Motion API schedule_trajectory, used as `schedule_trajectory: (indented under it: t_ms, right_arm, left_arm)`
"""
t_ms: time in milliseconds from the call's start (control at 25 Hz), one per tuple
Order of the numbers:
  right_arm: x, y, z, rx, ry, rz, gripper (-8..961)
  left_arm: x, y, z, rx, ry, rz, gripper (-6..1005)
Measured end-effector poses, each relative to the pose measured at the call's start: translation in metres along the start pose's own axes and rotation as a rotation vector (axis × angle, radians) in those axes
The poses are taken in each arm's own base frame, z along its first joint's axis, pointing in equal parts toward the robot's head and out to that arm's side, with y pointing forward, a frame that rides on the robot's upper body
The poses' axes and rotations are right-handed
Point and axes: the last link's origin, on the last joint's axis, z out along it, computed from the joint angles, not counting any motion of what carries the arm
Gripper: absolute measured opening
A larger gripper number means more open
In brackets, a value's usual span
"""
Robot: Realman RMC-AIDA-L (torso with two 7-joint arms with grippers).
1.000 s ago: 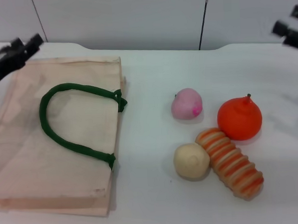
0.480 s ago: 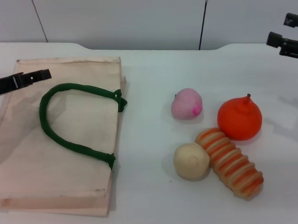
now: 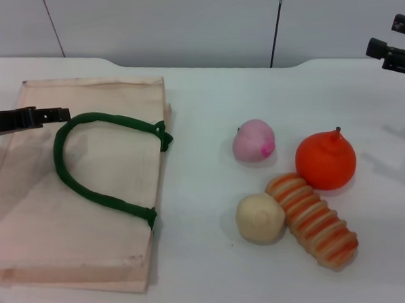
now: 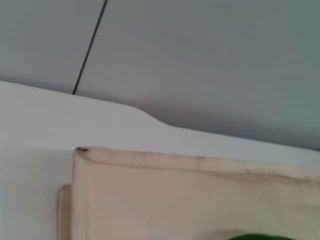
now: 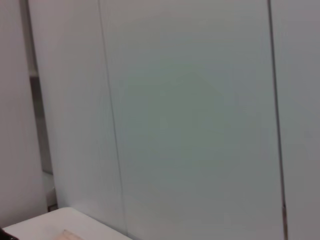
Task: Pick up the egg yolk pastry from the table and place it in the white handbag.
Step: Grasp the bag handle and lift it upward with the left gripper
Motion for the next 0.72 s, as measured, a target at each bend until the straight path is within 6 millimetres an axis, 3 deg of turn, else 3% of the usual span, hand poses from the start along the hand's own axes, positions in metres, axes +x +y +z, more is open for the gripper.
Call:
schedule_trajectory:
  t_ms: [720]
  right_arm:
    - [0.002,-0.003,0.002,0.041,-0.012,0.008,891]
  left_arm:
    - [0.003,0.002,0.011,0.087,-0.162,0.055,755]
